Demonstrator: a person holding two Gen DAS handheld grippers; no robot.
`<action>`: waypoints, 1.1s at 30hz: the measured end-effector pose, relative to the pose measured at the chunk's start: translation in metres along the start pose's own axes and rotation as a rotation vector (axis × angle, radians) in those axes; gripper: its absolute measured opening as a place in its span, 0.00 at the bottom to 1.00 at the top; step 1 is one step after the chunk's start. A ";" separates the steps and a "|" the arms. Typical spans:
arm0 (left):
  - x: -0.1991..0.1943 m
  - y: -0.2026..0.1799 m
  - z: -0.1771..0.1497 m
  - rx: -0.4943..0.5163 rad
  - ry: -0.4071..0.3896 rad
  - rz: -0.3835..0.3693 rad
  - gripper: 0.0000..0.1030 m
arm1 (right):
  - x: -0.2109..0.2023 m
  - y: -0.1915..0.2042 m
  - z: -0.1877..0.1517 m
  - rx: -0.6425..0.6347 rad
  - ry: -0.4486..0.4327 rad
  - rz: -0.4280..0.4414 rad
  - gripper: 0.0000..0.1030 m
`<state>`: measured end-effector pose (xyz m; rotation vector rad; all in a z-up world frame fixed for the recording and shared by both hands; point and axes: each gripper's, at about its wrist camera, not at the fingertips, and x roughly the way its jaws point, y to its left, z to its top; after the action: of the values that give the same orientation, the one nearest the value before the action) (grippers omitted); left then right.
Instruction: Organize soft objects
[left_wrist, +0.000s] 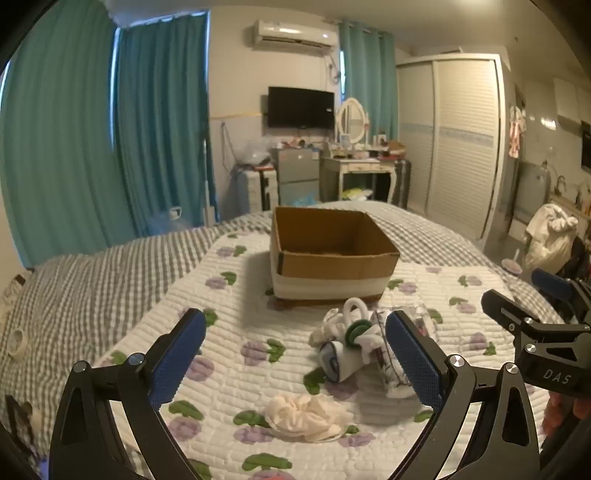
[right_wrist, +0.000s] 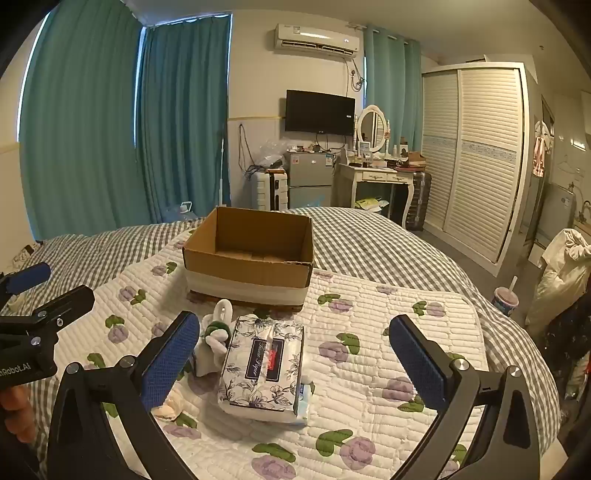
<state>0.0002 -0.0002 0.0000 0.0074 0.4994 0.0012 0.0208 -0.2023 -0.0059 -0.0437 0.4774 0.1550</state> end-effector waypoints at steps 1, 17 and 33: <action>0.000 0.000 0.000 -0.002 0.001 -0.002 0.97 | 0.000 0.000 0.000 -0.001 0.001 -0.001 1.00; 0.001 0.005 -0.002 -0.021 -0.006 -0.002 0.97 | 0.001 0.002 -0.001 -0.006 0.014 0.004 1.00; -0.001 0.002 -0.001 -0.014 -0.006 0.003 0.97 | 0.001 0.002 0.000 -0.005 0.015 0.001 1.00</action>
<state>-0.0008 0.0021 -0.0006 -0.0052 0.4931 0.0078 0.0213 -0.1999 -0.0068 -0.0492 0.4925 0.1572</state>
